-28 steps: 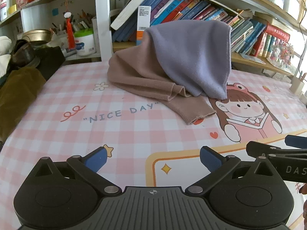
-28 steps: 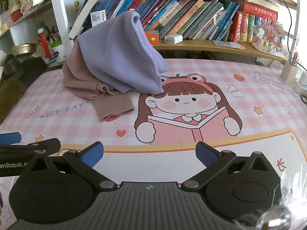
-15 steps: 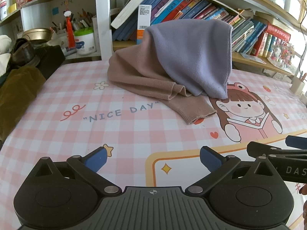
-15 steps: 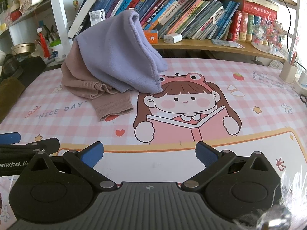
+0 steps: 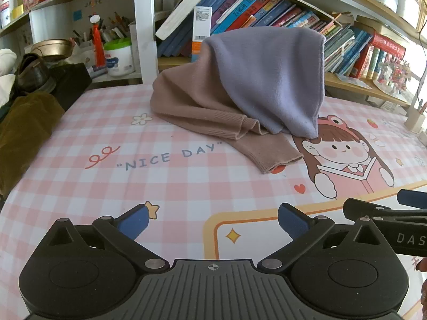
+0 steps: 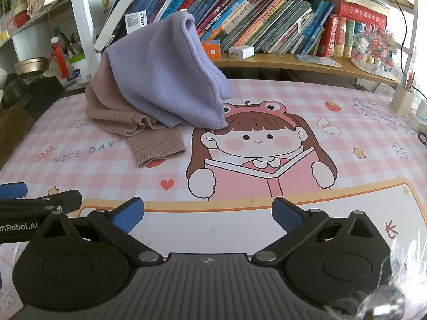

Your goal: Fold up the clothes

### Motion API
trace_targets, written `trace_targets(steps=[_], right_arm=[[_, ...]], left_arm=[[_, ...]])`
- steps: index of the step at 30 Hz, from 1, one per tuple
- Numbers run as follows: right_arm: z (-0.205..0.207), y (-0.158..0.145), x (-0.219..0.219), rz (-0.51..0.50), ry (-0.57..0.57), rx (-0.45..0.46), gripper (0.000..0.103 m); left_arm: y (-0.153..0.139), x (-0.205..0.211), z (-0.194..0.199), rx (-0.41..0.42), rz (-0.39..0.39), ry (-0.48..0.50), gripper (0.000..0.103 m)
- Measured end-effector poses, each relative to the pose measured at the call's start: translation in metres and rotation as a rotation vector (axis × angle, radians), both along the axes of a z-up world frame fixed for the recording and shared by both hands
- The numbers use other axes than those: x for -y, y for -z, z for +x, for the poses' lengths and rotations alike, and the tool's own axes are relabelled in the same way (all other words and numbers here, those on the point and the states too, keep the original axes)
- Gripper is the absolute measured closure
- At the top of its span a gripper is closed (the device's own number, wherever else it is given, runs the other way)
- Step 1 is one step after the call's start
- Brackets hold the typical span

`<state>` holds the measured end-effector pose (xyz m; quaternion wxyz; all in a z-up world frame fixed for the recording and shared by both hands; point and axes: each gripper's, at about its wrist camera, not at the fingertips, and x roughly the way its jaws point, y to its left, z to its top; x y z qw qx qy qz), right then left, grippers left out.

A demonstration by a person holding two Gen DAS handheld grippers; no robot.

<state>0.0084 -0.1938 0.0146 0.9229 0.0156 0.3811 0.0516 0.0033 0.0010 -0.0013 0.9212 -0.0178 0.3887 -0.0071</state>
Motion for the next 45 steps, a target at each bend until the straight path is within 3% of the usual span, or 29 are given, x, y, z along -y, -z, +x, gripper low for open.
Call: trace_targets(steps=[45], right_arm=[[0.0036, 0.001, 0.0002, -0.004, 0.005, -0.016, 0.0]], left_arm=[[-0.0008, 0.0015, 0.005, -0.012, 0.001, 0.002, 0.0]])
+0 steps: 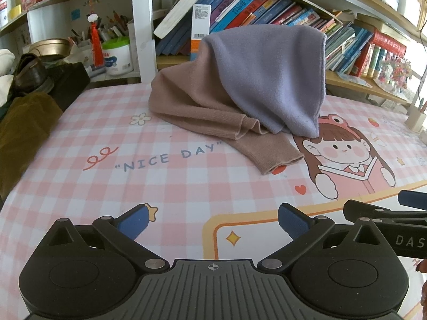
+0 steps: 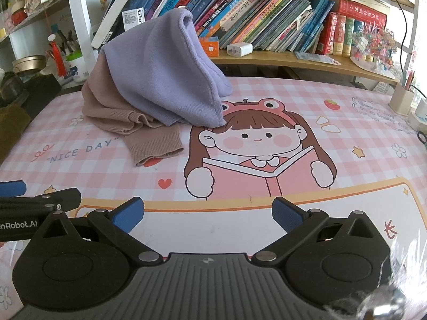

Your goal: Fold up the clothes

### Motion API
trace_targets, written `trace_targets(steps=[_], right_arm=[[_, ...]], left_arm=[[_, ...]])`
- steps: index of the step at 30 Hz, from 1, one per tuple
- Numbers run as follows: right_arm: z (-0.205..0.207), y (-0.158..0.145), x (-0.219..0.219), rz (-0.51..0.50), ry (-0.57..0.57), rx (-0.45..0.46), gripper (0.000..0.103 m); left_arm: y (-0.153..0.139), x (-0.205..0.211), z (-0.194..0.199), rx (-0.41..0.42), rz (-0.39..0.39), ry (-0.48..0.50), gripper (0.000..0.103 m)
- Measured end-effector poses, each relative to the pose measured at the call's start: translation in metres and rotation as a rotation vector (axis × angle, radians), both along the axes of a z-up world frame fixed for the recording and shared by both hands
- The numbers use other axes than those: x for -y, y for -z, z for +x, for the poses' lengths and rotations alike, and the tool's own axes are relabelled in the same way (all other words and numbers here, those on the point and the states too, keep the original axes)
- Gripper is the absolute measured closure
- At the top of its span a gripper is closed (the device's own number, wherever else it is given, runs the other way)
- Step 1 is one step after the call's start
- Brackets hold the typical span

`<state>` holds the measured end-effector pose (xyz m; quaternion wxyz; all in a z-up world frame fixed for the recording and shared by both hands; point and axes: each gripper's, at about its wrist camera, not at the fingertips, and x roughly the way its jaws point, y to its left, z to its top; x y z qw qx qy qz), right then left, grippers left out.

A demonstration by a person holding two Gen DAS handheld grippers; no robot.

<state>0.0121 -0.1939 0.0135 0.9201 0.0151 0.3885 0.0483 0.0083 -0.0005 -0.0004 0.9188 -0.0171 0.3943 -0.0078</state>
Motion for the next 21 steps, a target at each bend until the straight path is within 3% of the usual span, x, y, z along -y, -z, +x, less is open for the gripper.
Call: trace_targets(steps=[21], right_arm=[[0.0027, 0.0036, 0.0024, 0.009, 0.013, -0.013, 0.0]], left_arm=[[0.002, -0.0005, 0.0041, -0.024, 0.017, -0.006, 0.0]])
